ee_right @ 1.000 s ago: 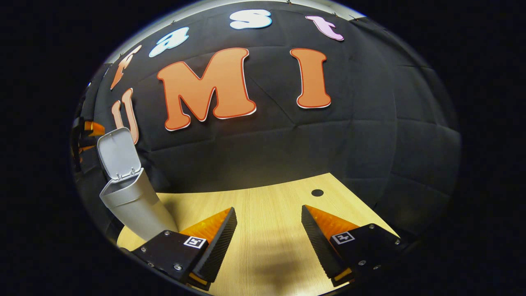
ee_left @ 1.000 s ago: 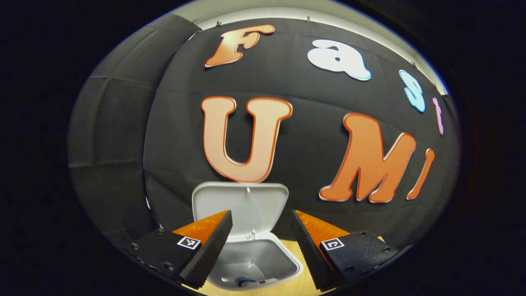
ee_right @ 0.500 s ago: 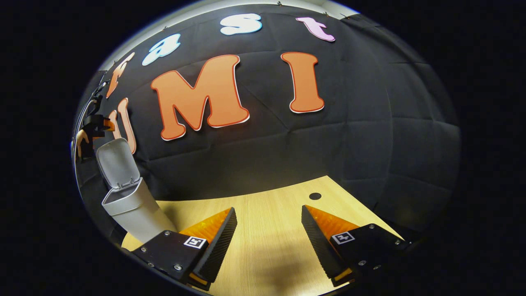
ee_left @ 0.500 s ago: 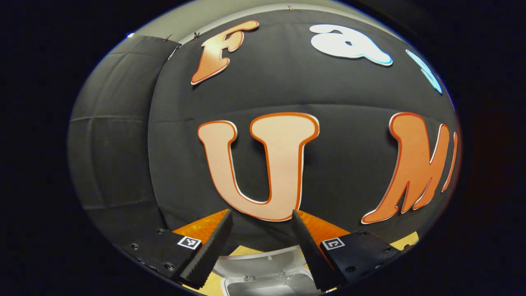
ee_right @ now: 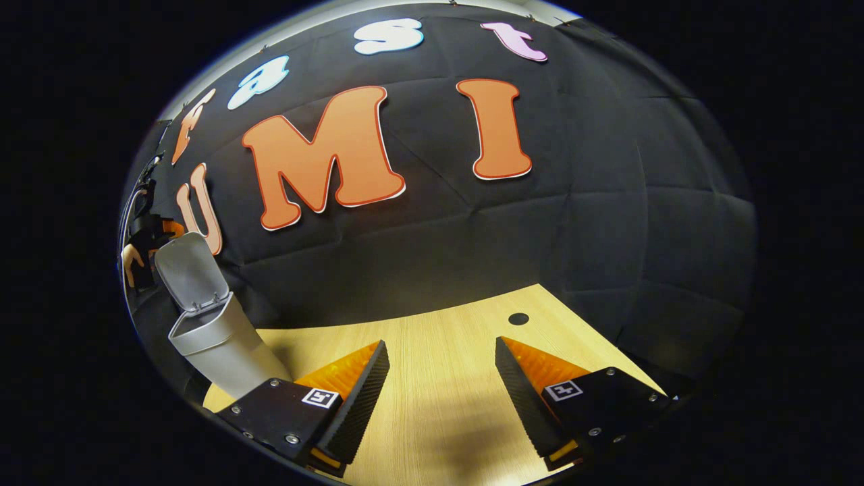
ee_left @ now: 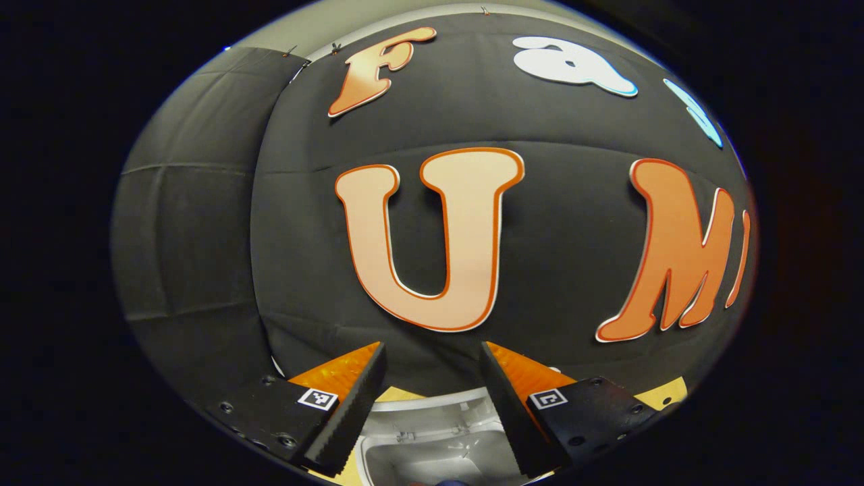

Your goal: Press the lid of the desktop garbage bin to open it, pick up the crumpled paper on the desktop and throw it into the bin, then pick up the pop can on the desktop and drop it into the bin, and finally close the garbage bin lid.

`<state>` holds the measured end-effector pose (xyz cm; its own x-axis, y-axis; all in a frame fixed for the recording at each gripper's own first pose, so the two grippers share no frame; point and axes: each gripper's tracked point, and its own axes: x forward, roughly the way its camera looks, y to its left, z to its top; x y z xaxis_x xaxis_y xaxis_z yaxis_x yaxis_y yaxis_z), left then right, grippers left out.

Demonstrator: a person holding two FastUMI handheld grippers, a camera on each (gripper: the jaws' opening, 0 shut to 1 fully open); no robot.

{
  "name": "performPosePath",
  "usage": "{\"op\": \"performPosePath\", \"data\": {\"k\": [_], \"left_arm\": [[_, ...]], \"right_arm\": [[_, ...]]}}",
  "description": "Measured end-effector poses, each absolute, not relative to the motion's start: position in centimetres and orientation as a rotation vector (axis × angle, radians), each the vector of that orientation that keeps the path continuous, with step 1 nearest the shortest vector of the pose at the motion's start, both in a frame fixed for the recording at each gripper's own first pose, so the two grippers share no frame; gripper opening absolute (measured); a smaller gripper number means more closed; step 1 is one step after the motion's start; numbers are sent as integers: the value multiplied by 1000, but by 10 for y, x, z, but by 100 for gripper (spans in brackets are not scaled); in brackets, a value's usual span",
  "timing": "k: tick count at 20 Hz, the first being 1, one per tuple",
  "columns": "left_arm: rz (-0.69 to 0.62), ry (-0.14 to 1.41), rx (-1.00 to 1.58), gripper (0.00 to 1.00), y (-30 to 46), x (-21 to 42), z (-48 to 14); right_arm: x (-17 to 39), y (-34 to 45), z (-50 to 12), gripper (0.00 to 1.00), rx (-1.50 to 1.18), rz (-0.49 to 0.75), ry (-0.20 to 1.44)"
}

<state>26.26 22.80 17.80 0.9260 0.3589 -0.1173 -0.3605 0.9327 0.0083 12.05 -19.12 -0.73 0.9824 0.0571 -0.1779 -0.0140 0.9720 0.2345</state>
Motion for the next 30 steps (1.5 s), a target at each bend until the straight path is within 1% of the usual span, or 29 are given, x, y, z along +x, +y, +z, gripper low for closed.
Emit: {"op": "performPosePath", "data": {"k": [3, 5, 7, 8, 9, 10, 11, 12, 13, 15, 16, 17, 18, 19, 22, 23, 24, 26, 30], "left_arm": [[364, 127, -11, 88, 209, 235, 156], [366, 137, -42, 88, 195, 215, 129], [328, 137, -66, 88, 173, 197, 106], [327, 124, -77, 93, 167, 192, 96], [341, 123, -80, 93, 167, 186, 88], [371, 144, -65, 93, 170, 180, 75], [398, 176, -40, 88, 171, 177, 61], [399, 213, -26, 88, 170, 177, 48], [395, 243, -25, 91, 167, 176, 35], [400, 326, -48, 92, 164, 165, 3], [405, 299, -38, 93, 166, 164, 2], [407, 231, -32, 96, 169, 168, 7], [413, 196, -49, 96, 169, 169, 11], [406, 194, -45, 94, 167, 168, 9], [398, 169, -8, 95, 168, 169, 5], [388, 179, 12, 94, 167, 167, 5], [386, 153, 15, 95, 168, 168, 11], [380, 147, -6, 94, 167, 168, 13], [372, 203, -46, 93, 170, 165, 19]], "right_arm": [[119, -186, -9, 95, 228, 59, 193], [117, -184, -10, 95, 222, 73, 199], [117, -183, -12, 95, 218, 90, 210], [116, -182, -14, 95, 216, 97, 216], [116, -182, -13, 95, 213, 102, 218], [116, -182, -13, 95, 208, 104, 219], [116, -182, -13, 95, 204, 106, 219], [116, -181, -13, 95, 200, 113, 220], [116, -181, -13, 95, 195, 116, 223], [113, -180, -13, 95, 190, 120, 228], [114, -179, -13, 95, 192, 122, 231], [114, -179, -13, 95, 195, 123, 235], [115, -179, -14, 95, 197, 123, 235], [115, -179, -13, 95, 196, 121, 235], [117, -174, -15, 95, 188, 130, 239], [117, -172, -15, 95, 188, 131, 241], [116, -170, -14, 95, 192, 136, 243], [113, -168, -10, 95, 194, 144, 232], [110, -171, -2, 95, 178, 141, 211]]}}
